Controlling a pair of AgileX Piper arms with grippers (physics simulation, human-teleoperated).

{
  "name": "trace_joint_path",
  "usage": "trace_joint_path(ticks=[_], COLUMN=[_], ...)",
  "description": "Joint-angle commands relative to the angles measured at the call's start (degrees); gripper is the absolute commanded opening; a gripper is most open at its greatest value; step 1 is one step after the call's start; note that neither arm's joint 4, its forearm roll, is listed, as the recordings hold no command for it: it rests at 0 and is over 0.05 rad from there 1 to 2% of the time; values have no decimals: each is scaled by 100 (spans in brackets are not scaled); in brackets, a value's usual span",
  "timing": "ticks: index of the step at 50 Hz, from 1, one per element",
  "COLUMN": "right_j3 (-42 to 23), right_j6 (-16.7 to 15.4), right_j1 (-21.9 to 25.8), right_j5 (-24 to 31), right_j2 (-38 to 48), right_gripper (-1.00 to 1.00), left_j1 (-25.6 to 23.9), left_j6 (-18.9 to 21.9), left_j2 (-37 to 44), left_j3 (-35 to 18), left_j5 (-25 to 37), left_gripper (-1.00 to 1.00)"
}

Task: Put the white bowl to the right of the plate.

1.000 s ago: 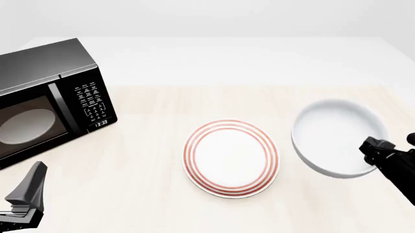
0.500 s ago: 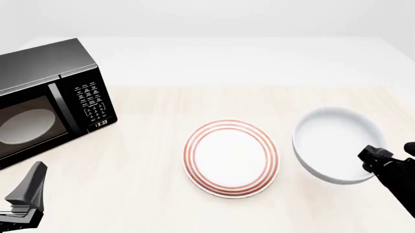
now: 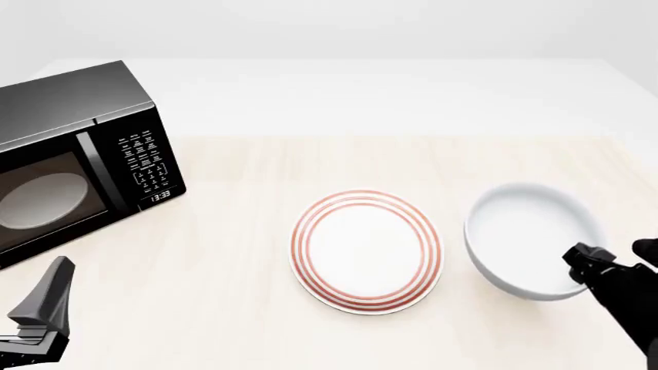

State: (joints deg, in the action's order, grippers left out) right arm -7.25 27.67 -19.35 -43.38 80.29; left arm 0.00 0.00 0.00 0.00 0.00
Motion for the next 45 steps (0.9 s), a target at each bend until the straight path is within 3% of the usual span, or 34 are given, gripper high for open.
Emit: trace_joint_path(ticks=[1,29,45], right_j3=[25,167,100], right_j6=[-376,-262,-299], right_j1=[-36,-77,-73], right_j5=[-280,-1246,-1409], right_j2=[483,1465,1764], right_gripper=[-100,-100,-100], left_j1=[0,0,0], left_j6=[0,0,0], left_j2=[0,0,0], left_j3=[0,0,0], left_j5=[0,0,0], left_gripper=[100,100,100])
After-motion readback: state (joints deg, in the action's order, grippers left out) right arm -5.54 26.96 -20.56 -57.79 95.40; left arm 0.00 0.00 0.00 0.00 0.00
